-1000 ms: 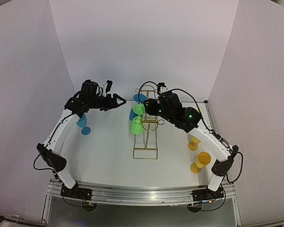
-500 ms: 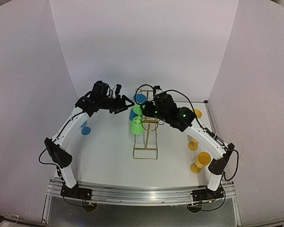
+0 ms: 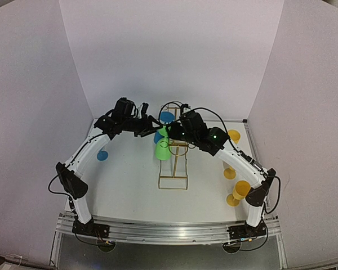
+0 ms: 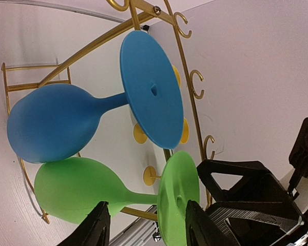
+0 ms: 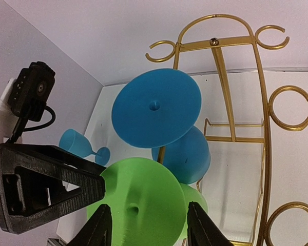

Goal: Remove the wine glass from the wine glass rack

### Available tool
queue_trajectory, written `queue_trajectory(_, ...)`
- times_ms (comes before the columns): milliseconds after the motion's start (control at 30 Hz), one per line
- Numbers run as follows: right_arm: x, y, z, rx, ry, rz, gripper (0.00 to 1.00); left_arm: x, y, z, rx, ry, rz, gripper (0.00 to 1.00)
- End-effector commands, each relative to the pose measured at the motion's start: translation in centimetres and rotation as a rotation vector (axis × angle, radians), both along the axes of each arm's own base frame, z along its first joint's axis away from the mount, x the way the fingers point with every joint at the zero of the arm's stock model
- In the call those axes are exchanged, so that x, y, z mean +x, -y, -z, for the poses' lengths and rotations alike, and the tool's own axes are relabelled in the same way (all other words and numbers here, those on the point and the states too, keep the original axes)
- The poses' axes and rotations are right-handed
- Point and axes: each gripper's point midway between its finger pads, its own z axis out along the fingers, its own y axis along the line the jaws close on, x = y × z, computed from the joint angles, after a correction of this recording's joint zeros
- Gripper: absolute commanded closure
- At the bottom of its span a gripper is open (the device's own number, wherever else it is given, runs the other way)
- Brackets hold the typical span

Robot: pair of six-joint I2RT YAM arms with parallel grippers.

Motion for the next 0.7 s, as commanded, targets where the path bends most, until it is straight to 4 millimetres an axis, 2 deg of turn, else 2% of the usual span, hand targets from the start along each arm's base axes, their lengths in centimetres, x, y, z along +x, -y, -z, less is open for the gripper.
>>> queue_trajectory(0,0.3,-0.5,0.7,0.004,-0.013,-0.001,0.57,0.2,0.6,-2.4,-0.053,0.047,0.008,0.53)
queue_trajectory(133,0.4,-1.0,0.5,0.016,-0.014,-0.014,0.60,0.1,0.6,-2.6,-0.059,0.046,0.010,0.57)
queue_trajectory(467,0.4,-1.5,0.6,0.022,-0.020,-0.032,0.62,0.3,0.4,-2.5,-0.041,0.064,0.003,0.64)
queue_trajectory(567,0.4,-1.6,0.7,0.019,-0.019,-0.042,0.61,0.4,0.3,-2.4,-0.033,0.068,0.001,0.74)
queue_trajectory(667,0.3,-1.5,0.7,0.017,-0.017,-0.037,0.60,0.2,0.2,-2.4,-0.029,0.071,0.003,0.80)
